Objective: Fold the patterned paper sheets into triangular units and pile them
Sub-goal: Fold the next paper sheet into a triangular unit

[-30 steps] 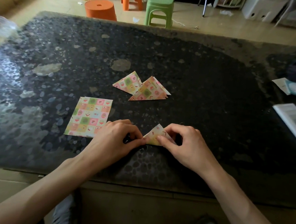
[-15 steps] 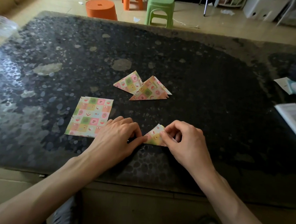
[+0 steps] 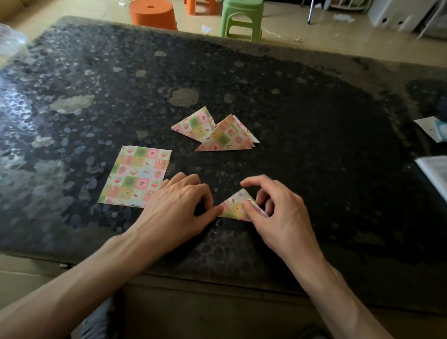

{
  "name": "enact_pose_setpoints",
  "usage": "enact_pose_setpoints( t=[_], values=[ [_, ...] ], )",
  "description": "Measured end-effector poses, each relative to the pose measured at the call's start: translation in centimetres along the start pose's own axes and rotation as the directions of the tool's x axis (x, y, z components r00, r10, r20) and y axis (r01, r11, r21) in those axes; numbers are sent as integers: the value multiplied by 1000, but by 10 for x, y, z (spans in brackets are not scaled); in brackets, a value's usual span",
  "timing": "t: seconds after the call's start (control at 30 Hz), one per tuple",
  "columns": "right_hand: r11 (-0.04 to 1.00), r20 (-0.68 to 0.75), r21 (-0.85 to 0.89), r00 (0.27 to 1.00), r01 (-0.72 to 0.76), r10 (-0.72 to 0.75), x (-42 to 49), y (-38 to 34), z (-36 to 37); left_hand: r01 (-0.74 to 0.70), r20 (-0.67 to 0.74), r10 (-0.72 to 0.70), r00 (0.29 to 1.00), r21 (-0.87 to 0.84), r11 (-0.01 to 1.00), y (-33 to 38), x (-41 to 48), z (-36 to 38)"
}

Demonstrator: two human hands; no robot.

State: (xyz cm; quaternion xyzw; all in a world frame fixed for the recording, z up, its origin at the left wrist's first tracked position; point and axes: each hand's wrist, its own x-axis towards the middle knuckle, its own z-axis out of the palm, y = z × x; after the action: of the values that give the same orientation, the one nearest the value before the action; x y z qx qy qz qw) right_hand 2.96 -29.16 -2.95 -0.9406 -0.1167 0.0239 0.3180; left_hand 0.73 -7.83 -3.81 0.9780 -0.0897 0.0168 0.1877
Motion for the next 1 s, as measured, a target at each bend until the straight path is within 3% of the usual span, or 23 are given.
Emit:
enact_pose_setpoints(
  t=[0.3,0.63,1.0],
  values=[
    [996,-29,-68,998,51,-53,-2,4,2,59,31,-59,998,-26,998,1,1,-5],
    [996,-35,-76,998,54,-57,0,4,4,170,-58,-168,984,25,985,2,0,-8],
    [986,-71,-143,992,89,-100,-2,2,11,215,44,-213,976,-32,976,-2,8,-10]
  ],
)
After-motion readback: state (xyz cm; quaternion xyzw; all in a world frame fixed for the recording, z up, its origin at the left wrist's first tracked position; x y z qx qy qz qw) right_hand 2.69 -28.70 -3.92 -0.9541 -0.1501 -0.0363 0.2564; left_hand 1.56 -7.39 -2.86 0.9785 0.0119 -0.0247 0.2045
